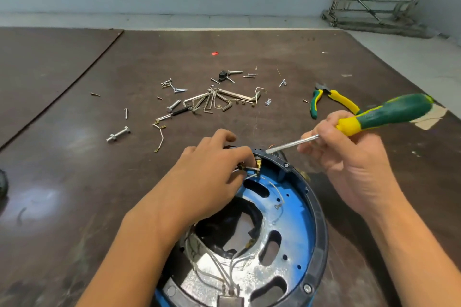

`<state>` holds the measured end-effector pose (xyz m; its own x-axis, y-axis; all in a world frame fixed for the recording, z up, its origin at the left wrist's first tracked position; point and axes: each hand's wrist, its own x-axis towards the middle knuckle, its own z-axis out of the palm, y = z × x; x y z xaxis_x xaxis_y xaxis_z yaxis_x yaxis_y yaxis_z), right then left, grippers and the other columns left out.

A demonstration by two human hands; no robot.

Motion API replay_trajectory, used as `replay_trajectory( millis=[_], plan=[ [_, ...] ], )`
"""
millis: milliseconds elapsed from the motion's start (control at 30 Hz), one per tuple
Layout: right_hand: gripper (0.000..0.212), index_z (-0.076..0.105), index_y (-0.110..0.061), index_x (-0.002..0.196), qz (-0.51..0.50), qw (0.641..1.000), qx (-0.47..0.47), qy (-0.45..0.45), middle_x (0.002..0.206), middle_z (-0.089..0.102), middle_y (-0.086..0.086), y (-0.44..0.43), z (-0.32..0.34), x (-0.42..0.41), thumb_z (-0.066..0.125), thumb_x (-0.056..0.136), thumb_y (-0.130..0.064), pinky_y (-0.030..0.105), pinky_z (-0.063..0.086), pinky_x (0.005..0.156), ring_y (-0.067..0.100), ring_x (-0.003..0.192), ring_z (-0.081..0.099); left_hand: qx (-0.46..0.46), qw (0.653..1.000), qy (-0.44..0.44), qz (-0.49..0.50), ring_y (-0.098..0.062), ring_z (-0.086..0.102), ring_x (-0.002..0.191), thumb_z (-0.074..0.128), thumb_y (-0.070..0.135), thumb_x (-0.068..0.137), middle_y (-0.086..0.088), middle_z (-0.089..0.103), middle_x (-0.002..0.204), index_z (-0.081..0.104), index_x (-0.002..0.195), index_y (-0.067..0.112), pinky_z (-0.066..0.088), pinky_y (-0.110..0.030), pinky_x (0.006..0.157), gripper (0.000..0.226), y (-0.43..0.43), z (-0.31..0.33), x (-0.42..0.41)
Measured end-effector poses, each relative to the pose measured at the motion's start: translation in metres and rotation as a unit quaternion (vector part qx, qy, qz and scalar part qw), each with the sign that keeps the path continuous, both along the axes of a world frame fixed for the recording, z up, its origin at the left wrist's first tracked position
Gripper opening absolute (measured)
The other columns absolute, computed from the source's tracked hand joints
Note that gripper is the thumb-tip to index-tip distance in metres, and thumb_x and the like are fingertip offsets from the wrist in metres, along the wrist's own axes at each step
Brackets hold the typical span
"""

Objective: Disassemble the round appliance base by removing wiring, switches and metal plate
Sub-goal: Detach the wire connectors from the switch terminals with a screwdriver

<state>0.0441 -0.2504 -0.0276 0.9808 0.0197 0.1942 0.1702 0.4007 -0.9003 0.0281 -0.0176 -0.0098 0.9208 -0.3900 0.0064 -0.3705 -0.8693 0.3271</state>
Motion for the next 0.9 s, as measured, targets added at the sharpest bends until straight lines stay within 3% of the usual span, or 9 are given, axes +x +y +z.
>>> replay_trajectory(
  millis=[100, 233, 367, 500, 900],
  plan=[
    [0.021, 0.062, -0.020, 0.079, -0.004, 0.999, -0.040, -0.020, 0.075, 0.062, 0.000, 0.001, 0.001, 0.000, 0.083, 0.080, -0.016, 0.037, 0.062, 0.076, 0.025, 0.072, 0.073, -0.056, 0.998, 0.004, -0.015, -0.008, 0.043, 0.133, 0.054, 0.022, 0.097, 0.013, 0.033, 0.150, 0.062, 0.111, 0.042, 0.040, -0.041, 0.108, 0.026, 0.001, 0.003, 0.004],
    [0.014, 0.063, -0.023, 0.078, 0.001, 0.994, -0.100, -0.038, 0.093, 0.071, 0.008, 0.004, 0.001, -0.002, 0.076, 0.079, -0.028, 0.035, 0.062, 0.080, 0.031, 0.083, 0.077, -0.086, 0.996, -0.008, -0.020, -0.002, 0.054, 0.107, 0.056, 0.021, 0.096, 0.020, 0.047, 0.134, 0.066, 0.108, 0.038, 0.045, -0.032, 0.094, 0.023, 0.000, 0.002, 0.006],
    [0.022, 0.049, -0.016, 0.091, 0.001, 0.988, -0.145, -0.061, 0.097, 0.078, 0.018, 0.004, 0.002, -0.004, 0.069, 0.088, -0.025, 0.036, 0.062, 0.084, 0.036, 0.095, 0.076, -0.067, 0.997, -0.016, -0.032, 0.001, 0.048, 0.112, 0.056, 0.027, 0.097, 0.024, 0.046, 0.134, 0.064, 0.110, 0.041, 0.034, -0.026, 0.089, 0.020, -0.001, -0.003, 0.004],
    [0.026, 0.045, -0.018, 0.095, 0.016, 0.984, -0.155, -0.087, 0.099, 0.078, 0.019, 0.002, 0.003, -0.003, 0.069, 0.087, -0.013, 0.044, 0.063, 0.085, 0.039, 0.093, 0.077, -0.056, 0.998, -0.022, -0.030, 0.003, 0.042, 0.118, 0.055, 0.018, 0.099, 0.026, 0.043, 0.141, 0.063, 0.115, 0.042, 0.028, -0.022, 0.085, 0.030, 0.001, -0.005, 0.004],
    [0.030, 0.052, -0.016, 0.108, 0.080, 0.982, -0.133, -0.108, 0.097, 0.075, 0.023, -0.014, 0.002, 0.002, 0.070, 0.087, -0.006, 0.055, 0.059, 0.091, 0.050, 0.101, 0.072, -0.053, 0.998, -0.016, -0.034, 0.004, 0.038, 0.119, 0.052, 0.017, 0.101, 0.027, 0.041, 0.142, 0.062, 0.117, 0.042, 0.021, -0.021, 0.081, 0.032, 0.002, -0.004, 0.003]
  ],
)
